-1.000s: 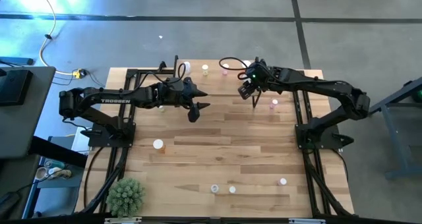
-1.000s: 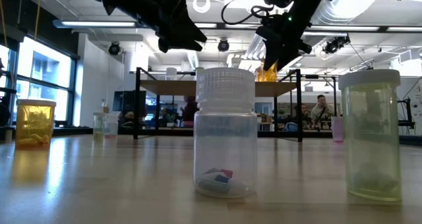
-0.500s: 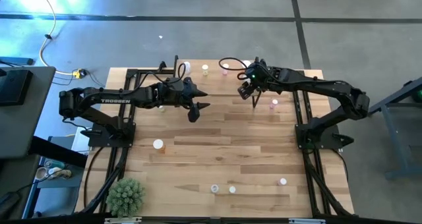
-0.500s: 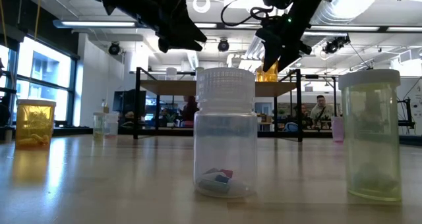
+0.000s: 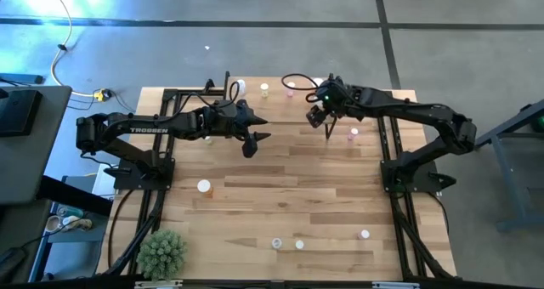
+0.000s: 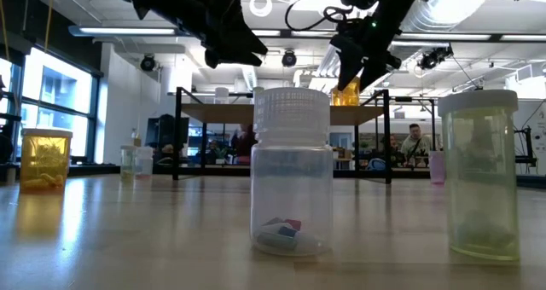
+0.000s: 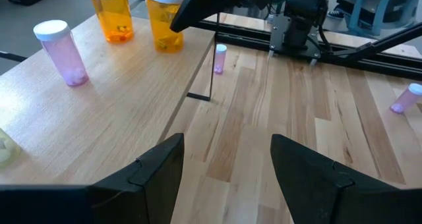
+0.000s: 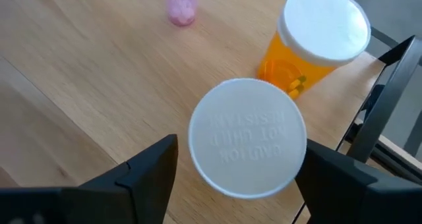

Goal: Pick and place medicine bottles onto shelf by color
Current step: Put the right orange pill bottle on the shelf aligned with the orange pill bottle, then put the top yellow pill bottle on the shelf aligned with the yellow pill bottle

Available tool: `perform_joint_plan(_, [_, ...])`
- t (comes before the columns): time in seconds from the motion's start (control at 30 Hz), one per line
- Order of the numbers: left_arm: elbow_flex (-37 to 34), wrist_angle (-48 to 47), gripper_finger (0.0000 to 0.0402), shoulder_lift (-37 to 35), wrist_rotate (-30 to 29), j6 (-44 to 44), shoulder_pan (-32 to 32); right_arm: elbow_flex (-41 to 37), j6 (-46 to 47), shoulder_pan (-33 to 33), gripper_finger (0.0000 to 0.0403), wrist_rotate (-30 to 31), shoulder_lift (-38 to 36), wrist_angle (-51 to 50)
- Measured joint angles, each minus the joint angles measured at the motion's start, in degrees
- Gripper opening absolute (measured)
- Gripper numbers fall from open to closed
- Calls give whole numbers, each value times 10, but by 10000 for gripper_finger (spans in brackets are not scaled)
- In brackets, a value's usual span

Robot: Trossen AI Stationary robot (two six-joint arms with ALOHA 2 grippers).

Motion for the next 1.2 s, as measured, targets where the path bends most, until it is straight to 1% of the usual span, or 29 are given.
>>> perform_joint_plan(0.2, [0,0,218,0,0,0,0,42,-14,0,275,-14,0,-17])
perform_joint_plan(0.43, [0,0,218,0,0,0,0,92,-43,0,275,11,-1,-49])
perform_joint_plan(0.57, [0,-2,218,0,0,0,0,129,-55,1,275,11,0,-88])
perform_joint_plan(0.67, [0,-24,218,0,0,0,0,152,-70,8,275,11,-1,-117])
perform_joint_plan(0.8, [0,-50,218,0,-1,-11,-3,164,-118,25,275,-5,-1,-147])
perform_joint_plan(0.87, [0,-61,218,0,-13,-21,-11,164,-123,36,275,-9,0,-167])
perform_joint_plan(1.03, [0,-85,218,0,-71,-26,-50,164,-114,73,275,-9,0,-233])
perform_joint_plan(1.2, [0,-120,218,0,-91,-42,-95,142,-105,117,275,-9,-4,-249])
